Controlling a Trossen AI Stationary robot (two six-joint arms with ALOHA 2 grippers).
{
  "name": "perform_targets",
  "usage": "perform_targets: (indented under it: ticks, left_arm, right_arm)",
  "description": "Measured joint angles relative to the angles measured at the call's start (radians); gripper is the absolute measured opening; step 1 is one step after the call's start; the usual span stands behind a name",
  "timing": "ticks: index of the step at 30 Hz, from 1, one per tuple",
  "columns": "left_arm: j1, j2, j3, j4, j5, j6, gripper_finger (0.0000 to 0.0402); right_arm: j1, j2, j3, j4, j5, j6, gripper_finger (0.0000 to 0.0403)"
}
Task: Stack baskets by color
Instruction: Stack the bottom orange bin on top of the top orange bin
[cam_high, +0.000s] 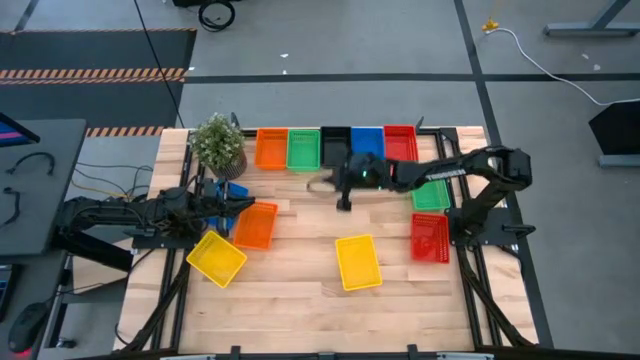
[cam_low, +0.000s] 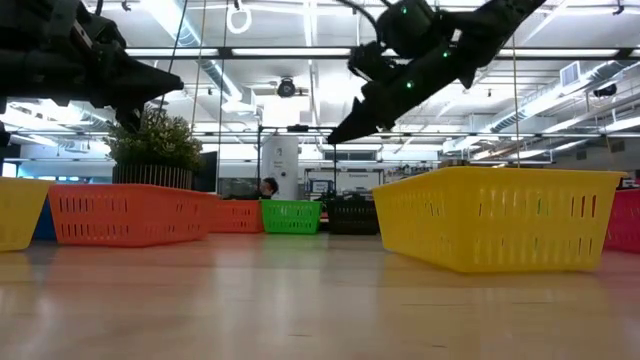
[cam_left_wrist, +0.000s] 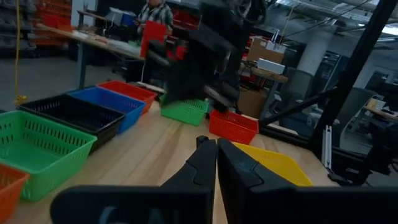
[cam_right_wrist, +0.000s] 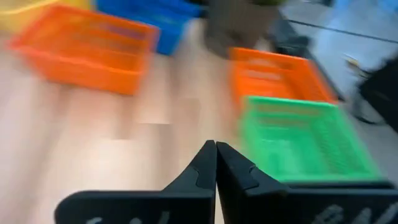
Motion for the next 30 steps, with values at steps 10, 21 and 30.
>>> perform_targets:
  ticks: [10, 21, 30]
  left_arm:
    - [-0.007, 0.010, 0.000, 0.111, -0.014, 0.124, 0.0022]
    - [-0.230, 0.300, 0.138, 0.124, -0.155, 0.267, 0.0007]
    - [-0.428, 0.710, 0.576, -0.490, -0.354, 0.111, 0.0013]
  right_arm:
    - [0.274, 0.015, -0.083, 0.127, 0.134, 0.004, 0.0008]
    - [0.362, 0.013, -0.103, 0.110, 0.284, 0.008, 0.0008]
    - [0.413, 0.013, -0.103, 0.045, 0.293, 0.094, 0.0008]
